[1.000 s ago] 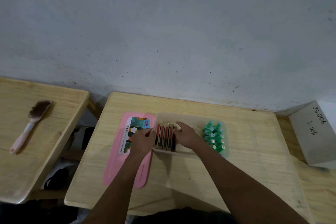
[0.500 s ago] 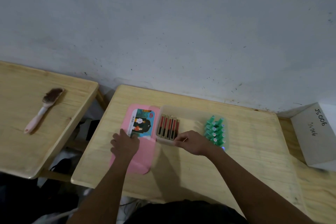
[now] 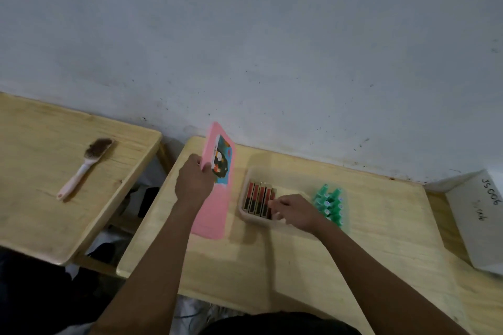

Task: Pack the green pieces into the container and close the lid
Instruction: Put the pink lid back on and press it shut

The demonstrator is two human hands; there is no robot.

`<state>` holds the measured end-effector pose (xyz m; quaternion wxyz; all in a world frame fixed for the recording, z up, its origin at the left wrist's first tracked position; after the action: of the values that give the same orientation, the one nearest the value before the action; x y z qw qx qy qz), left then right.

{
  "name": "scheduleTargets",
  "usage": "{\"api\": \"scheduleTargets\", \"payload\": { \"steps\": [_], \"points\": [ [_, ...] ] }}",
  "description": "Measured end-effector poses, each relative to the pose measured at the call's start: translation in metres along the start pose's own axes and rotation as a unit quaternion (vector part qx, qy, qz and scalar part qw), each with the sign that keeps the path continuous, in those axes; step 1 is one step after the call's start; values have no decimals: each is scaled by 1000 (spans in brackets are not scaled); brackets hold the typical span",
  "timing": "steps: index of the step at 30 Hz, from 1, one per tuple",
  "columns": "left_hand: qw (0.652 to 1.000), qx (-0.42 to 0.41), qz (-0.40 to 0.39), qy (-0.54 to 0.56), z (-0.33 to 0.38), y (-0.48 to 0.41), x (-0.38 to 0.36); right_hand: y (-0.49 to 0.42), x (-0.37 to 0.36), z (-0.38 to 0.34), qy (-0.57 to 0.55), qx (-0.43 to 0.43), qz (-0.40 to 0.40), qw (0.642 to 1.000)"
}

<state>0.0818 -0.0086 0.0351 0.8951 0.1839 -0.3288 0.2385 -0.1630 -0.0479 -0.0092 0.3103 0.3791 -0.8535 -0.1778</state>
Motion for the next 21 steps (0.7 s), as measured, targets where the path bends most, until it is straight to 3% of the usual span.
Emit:
{"api": "scheduleTargets", "payload": {
  "steps": [3, 5, 9, 11, 13, 16, 19, 21],
  "points": [
    [989, -73, 93, 87, 38, 8, 21, 4, 4, -18, -141, 12, 72, 987],
    [974, -101, 114, 169, 59, 14, 26, 8, 4, -27, -265, 8, 78, 961],
    [922, -28, -6, 385, 67, 19, -3, 11, 4, -34, -494, 73, 22, 866],
    [880, 11, -61, 471, 64, 24, -22, 13, 9, -31, -589, 123, 83, 794],
    [833, 41, -118, 539, 62, 29, -38, 15, 18, -19, -625, 128, 163, 752],
    [800, 71, -151, 576, 59, 29, -48, 25, 37, 4, -591, 85, 234, 767],
    [791, 107, -114, 592, 46, 18, -51, 43, 58, 28, -514, 61, 275, 810],
    [843, 128, -70, 518, 36, 9, -49, 53, 70, 40, -444, 51, 286, 847]
  ]
}}
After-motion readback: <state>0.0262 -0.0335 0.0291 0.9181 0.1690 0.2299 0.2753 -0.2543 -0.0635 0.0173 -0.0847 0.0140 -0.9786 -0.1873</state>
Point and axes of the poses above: each hand's wrist, its own y-axis away from the middle knuckle, its own x-axis out of the back of the hand, z = x × y, the point moved 1 cm from there along -y, towards the middle knuckle, and after that the axes turned 11 degrees about -z, right-handed, at the moved point
